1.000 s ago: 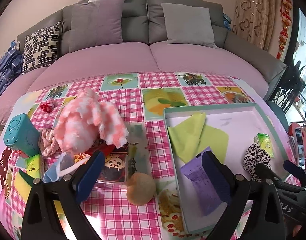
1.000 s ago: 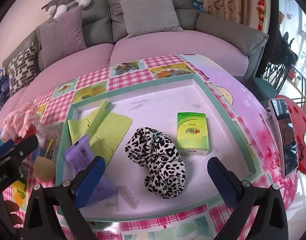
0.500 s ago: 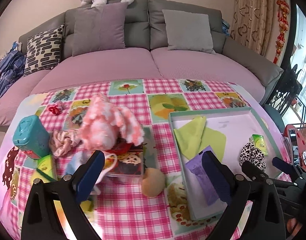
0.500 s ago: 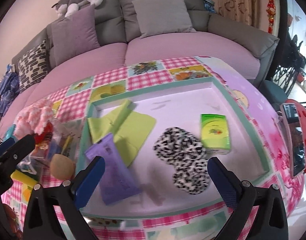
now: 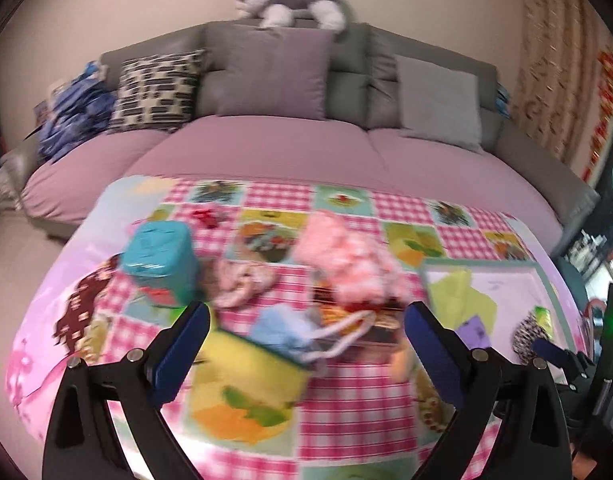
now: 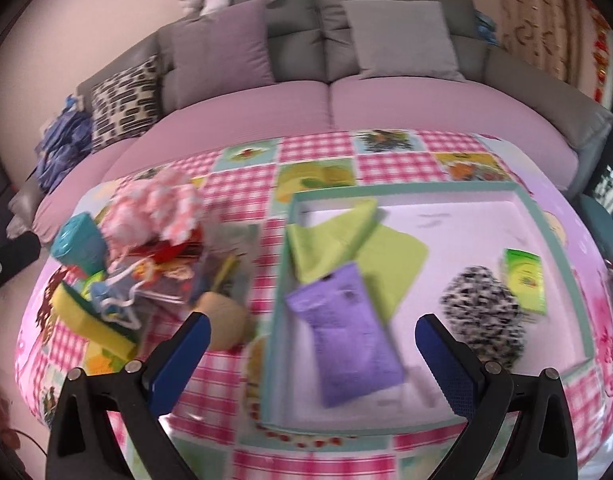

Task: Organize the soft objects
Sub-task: 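Move both tools back toward the yellow sponge and beige makeup sponge, then grasp the yellow sponge with the left tool while the right tool grasps the beige makeup sponge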

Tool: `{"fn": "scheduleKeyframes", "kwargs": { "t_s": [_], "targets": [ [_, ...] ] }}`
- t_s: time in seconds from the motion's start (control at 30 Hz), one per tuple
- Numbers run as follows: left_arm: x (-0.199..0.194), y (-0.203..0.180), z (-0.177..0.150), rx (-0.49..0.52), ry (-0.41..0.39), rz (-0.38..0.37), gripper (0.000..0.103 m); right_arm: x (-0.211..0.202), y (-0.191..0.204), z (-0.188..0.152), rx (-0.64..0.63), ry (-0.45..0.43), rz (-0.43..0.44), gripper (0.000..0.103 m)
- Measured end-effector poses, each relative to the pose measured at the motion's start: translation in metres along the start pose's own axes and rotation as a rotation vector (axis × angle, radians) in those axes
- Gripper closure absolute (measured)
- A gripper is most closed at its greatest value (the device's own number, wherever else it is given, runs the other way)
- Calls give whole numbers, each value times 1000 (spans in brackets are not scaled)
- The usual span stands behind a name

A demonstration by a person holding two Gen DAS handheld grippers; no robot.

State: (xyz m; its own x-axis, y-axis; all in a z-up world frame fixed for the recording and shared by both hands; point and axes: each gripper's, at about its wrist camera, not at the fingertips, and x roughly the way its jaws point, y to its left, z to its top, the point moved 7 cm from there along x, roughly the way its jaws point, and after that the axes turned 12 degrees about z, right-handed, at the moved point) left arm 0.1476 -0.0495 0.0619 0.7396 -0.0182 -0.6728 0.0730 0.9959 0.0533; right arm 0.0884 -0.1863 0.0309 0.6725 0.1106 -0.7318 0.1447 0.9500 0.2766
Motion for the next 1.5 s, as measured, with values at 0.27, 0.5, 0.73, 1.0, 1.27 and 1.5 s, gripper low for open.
{"fn": "scheduleKeyframes", "kwargs": {
  "t_s": [0.27,0.5,0.73,1.0,1.27,1.5],
  "targets": [
    [11,75,-17,-110,61,99,5,16,44,-10,-73,50,63,0],
    [23,98,-37,-161,122,84,5,36,66,-24,-99,105,111,0],
    [36,78,-54,-118,187,-6,5,54,70,-30,-118,126,142,10],
    [60,53,-72,-37,235,-51,5,75,66,-31,-124,160,129,35],
    [86,41,-80,-9,253,-67,5,88,62,-33,-118,184,114,45],
    [90,26,-84,34,252,-99,36,89,59,-32,-110,184,115,61]
  ]
}}
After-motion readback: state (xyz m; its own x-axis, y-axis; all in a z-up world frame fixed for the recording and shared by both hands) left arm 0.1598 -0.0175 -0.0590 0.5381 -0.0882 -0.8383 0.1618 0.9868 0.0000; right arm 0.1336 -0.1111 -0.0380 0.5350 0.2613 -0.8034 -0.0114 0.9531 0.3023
